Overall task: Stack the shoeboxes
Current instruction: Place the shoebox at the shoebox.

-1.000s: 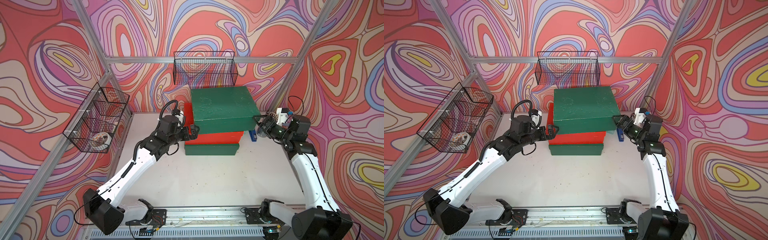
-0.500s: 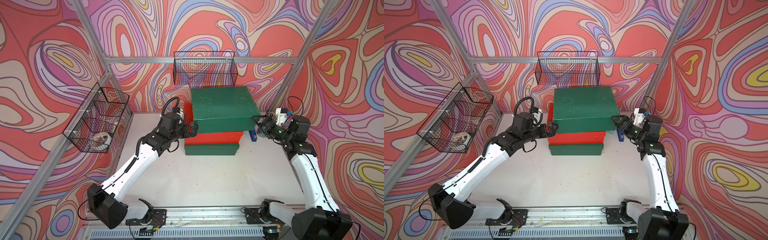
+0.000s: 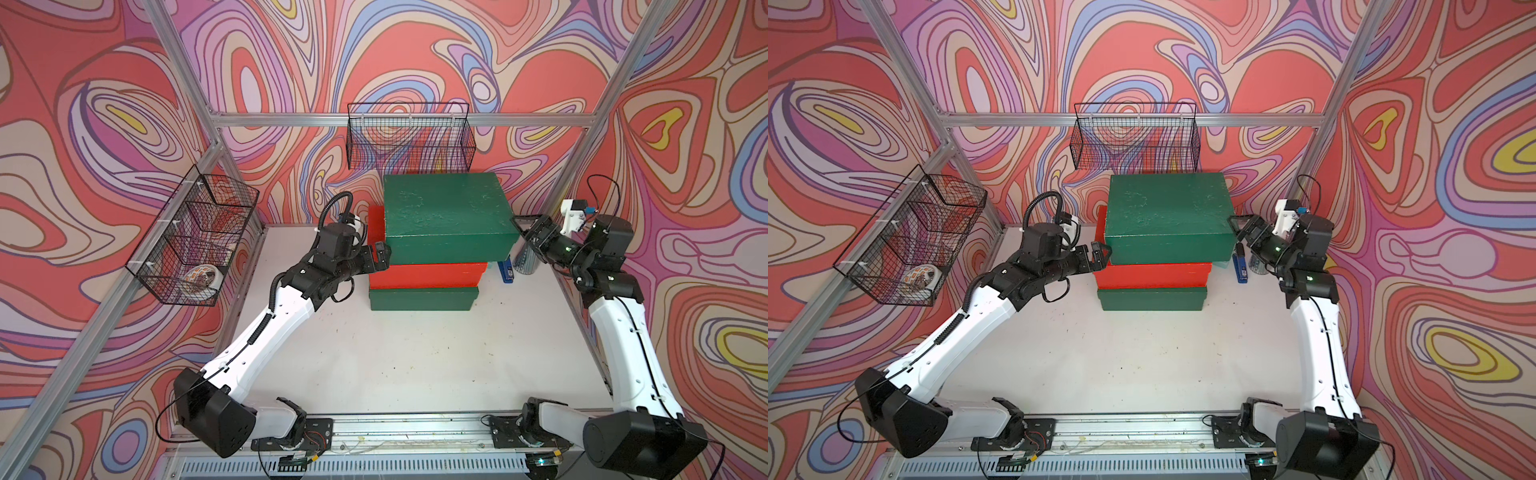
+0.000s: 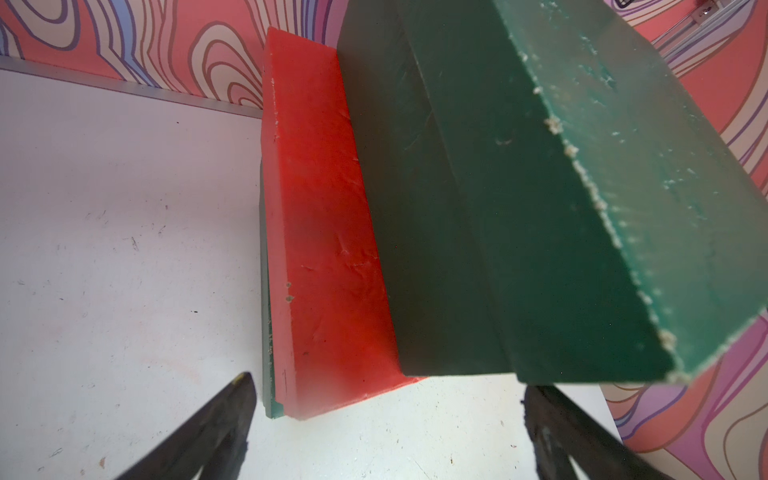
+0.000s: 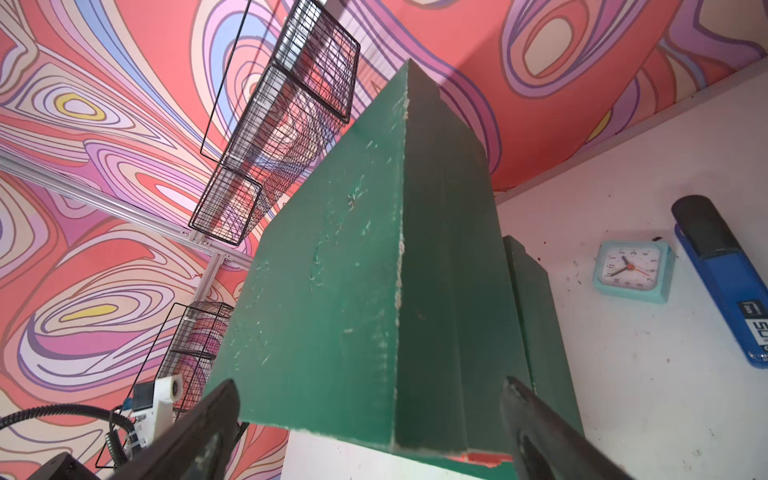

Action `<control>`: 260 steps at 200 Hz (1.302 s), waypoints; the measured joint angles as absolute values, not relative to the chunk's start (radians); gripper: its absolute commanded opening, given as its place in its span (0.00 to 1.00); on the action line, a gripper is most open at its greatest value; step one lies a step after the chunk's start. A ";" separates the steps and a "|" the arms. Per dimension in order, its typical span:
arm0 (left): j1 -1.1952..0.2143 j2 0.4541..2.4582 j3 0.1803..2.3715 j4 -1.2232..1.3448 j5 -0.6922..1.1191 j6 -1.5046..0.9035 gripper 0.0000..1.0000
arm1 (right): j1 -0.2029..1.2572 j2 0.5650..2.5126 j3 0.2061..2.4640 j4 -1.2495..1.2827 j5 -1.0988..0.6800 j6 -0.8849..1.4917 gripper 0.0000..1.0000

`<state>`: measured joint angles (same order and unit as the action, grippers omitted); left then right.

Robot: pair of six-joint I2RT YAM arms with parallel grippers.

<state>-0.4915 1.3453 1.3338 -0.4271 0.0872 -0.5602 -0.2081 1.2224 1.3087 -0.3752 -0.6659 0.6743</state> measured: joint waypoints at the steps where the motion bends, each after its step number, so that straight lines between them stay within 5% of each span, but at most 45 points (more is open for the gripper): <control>1: -0.492 1.345 1.334 -0.427 0.088 -0.560 1.00 | -0.208 1.225 1.312 -0.376 -0.665 0.674 0.98; 116: -0.490 1.180 1.274 -0.324 0.251 -0.609 1.00 | -0.206 1.508 1.535 -0.469 -0.609 0.653 0.98; 260: -0.431 1.329 1.348 -0.251 0.341 -0.648 1.00 | -0.087 1.605 1.609 -0.457 -0.617 0.660 0.97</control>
